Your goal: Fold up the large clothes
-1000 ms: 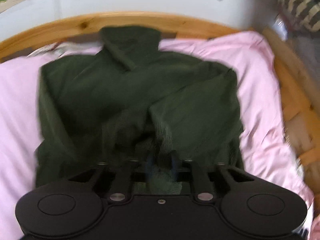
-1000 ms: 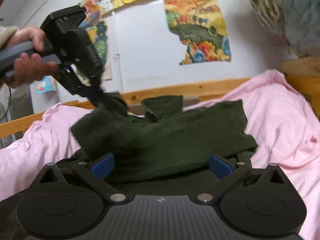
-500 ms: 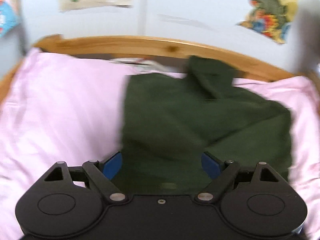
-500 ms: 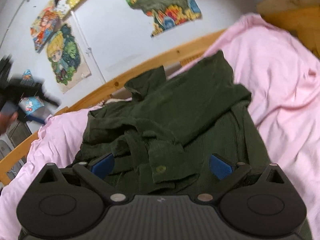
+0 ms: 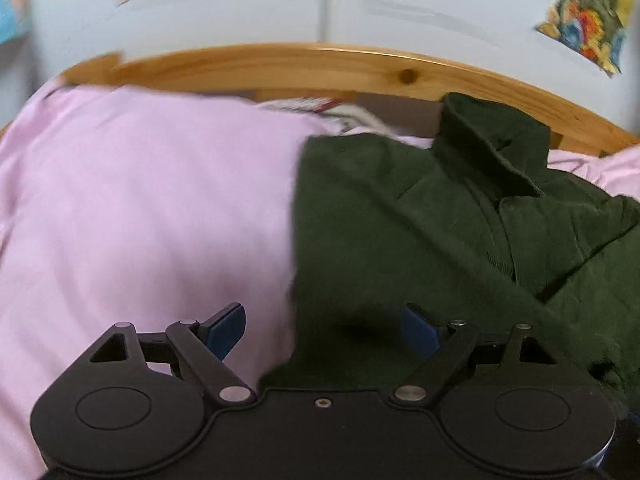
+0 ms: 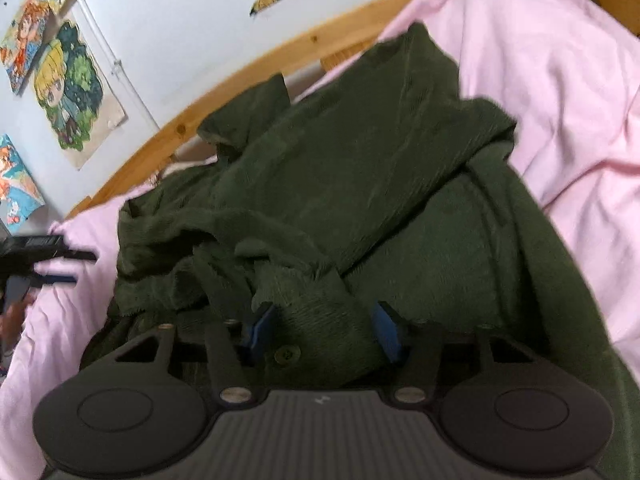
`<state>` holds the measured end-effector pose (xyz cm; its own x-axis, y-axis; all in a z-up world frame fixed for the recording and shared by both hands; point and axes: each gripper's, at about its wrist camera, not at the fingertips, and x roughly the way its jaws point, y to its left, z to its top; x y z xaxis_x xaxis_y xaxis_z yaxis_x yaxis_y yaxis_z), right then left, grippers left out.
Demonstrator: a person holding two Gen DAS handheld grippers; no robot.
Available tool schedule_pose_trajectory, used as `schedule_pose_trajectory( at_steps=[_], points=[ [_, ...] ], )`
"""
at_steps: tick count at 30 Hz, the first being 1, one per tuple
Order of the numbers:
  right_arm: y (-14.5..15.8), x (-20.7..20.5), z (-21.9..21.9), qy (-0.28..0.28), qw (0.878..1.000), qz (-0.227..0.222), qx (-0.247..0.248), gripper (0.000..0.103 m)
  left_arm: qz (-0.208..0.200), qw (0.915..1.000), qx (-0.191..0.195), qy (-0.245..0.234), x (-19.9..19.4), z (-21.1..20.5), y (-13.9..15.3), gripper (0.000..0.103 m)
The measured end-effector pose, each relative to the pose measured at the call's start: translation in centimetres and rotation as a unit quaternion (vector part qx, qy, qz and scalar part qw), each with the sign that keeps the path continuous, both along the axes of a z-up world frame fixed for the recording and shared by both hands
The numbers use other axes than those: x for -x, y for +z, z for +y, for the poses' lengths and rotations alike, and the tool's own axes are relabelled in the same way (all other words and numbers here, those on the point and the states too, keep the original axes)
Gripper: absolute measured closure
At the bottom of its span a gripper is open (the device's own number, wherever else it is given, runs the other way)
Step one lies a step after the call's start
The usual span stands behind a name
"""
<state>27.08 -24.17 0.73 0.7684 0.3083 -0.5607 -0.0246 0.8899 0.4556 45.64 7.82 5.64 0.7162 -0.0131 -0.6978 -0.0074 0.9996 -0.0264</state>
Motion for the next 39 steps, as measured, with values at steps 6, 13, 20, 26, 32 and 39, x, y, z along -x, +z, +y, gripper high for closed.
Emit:
schedule_pose_trajectory(
  at_steps=[6,13,20,26,32,39],
  points=[
    [1.5,0.4,0.5,0.022,0.999,-0.004,0.037,0.093,-0.023,0.9987,-0.046,0.006,-4.2,-3.4,-3.9,0.024],
    [10.2,-0.9,-1.3,0.030,0.982,-0.090,0.162,0.100,-0.045,0.9956,-0.013,0.081,-5.2,-2.2,-6.2,0.023],
    [10.4,-6.5,-1.4,0.022,0.959,-0.075,0.272,0.096,-0.061,0.9959,-0.025,0.062,-3.8,-2.5,-6.1,0.020],
    [7.3,-3.8,1.1,0.108,0.955,-0.073,0.266,0.026,-0.088,0.9960,-0.017,-0.007,-1.3,-2.8,-5.6,0.013],
    [5.0,-3.5,1.9,0.126,0.944,-0.027,0.303,0.103,-0.060,0.9957,-0.070,0.008,-1.3,-2.7,-7.3,0.012],
    [10.5,-4.4,2.9,0.071,0.919,-0.136,0.362,0.103,-0.072,0.9962,-0.045,0.019,-0.3,-2.0,-6.9,0.012]
  ],
)
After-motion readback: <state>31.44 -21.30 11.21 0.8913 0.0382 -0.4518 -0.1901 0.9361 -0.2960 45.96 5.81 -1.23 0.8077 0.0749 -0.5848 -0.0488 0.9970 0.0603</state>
